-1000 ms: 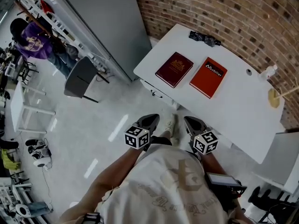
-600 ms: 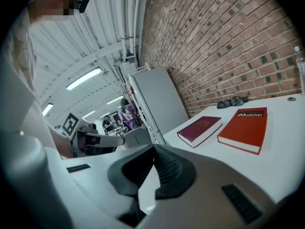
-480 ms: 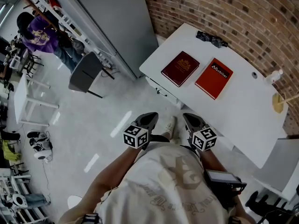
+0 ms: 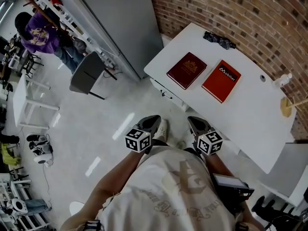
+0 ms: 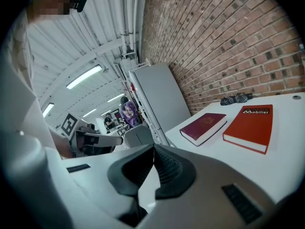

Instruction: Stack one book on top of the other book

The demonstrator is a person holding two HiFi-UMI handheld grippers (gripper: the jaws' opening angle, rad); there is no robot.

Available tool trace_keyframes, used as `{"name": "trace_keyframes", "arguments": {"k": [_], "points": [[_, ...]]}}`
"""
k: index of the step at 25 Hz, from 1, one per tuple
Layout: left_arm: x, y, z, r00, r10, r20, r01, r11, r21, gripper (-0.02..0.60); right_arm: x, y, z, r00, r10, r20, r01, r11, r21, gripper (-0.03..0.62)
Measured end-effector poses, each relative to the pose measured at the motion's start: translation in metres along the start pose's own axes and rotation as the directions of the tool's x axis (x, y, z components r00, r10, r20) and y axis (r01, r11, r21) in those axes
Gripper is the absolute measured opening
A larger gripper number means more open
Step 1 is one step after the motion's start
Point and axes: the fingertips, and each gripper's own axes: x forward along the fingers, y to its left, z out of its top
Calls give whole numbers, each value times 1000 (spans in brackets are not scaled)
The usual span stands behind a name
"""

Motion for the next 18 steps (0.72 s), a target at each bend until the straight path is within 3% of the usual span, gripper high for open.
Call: {"name": "trace_keyframes", "arguments": {"k": [18], "points": [[58,63,38,990,-139,-38,138,990,-20,21,54,-40,31,985,-170,-1,170,985,32,21]]}}
